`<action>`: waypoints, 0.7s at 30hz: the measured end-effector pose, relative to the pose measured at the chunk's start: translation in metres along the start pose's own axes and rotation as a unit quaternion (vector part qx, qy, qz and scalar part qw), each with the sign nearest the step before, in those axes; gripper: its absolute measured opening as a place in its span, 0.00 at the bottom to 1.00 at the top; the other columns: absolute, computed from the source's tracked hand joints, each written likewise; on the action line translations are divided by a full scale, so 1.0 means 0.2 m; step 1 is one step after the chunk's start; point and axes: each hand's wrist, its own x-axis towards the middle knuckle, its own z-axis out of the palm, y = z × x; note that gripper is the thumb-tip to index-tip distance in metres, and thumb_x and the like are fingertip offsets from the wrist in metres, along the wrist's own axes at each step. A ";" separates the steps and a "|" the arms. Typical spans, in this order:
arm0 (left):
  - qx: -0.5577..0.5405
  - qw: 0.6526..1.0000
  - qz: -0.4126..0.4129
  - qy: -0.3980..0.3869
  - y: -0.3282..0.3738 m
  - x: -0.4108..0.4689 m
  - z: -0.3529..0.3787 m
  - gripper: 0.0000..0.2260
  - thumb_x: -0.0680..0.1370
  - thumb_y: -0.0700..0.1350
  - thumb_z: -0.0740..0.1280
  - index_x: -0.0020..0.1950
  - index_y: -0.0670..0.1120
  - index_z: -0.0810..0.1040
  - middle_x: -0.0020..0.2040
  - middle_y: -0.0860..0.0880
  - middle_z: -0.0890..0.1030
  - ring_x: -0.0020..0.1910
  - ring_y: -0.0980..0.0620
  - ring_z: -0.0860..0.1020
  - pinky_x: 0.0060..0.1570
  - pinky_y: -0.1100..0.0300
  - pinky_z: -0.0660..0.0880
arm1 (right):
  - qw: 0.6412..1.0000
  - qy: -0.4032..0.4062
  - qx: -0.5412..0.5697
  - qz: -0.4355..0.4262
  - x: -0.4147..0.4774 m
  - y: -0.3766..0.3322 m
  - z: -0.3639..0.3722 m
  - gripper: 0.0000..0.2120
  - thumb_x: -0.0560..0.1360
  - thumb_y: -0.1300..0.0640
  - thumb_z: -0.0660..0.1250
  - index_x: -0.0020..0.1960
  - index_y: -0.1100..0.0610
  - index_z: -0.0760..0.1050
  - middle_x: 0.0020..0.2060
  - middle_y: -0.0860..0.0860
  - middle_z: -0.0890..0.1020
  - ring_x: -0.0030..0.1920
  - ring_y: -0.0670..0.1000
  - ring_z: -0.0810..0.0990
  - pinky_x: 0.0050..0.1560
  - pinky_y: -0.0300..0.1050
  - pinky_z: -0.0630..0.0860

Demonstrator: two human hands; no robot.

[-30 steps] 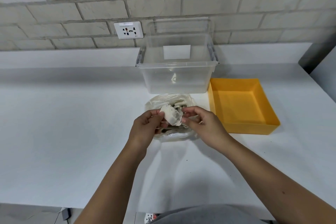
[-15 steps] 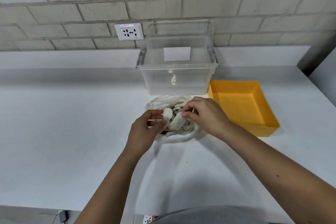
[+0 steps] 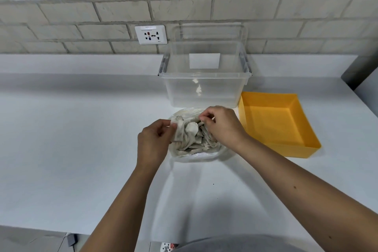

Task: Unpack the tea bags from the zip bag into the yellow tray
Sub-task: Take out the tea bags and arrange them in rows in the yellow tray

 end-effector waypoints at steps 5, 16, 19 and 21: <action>-0.003 1.000 -0.014 0.024 0.00 0.00 -0.02 0.04 0.79 0.47 0.69 0.48 0.49 0.83 0.37 0.50 0.86 0.37 0.51 0.85 0.50 0.48 0.82 | 0.994 -0.075 -0.020 0.080 -0.02 0.02 0.14 0.10 0.79 0.58 0.63 0.43 0.60 0.81 0.30 0.50 0.81 0.28 0.53 0.82 0.40 0.46 0.80; -0.024 0.998 -0.045 0.028 0.00 -0.01 -0.04 0.05 0.79 0.46 0.68 0.47 0.50 0.83 0.36 0.50 0.85 0.35 0.53 0.84 0.50 0.46 0.82 | 0.993 -0.064 0.046 0.093 -0.03 0.06 0.08 0.06 0.72 0.58 0.74 0.39 0.56 0.78 0.30 0.48 0.80 0.29 0.49 0.78 0.35 0.43 0.76; -0.032 0.998 -0.048 0.033 0.01 0.00 -0.05 0.07 0.80 0.46 0.67 0.43 0.53 0.82 0.33 0.53 0.84 0.32 0.54 0.82 0.50 0.46 0.82 | 0.981 -0.070 0.140 0.111 -0.03 0.08 -0.02 0.05 0.73 0.61 0.72 0.43 0.61 0.77 0.27 0.56 0.81 0.26 0.54 0.79 0.28 0.44 0.77; -0.038 0.997 -0.054 0.031 0.01 0.00 -0.04 0.07 0.80 0.45 0.67 0.44 0.52 0.82 0.32 0.52 0.84 0.34 0.52 0.83 0.48 0.48 0.83 | 0.967 -0.080 0.210 0.122 -0.02 0.10 -0.07 0.06 0.74 0.63 0.71 0.45 0.65 0.75 0.28 0.58 0.80 0.29 0.58 0.79 0.30 0.48 0.79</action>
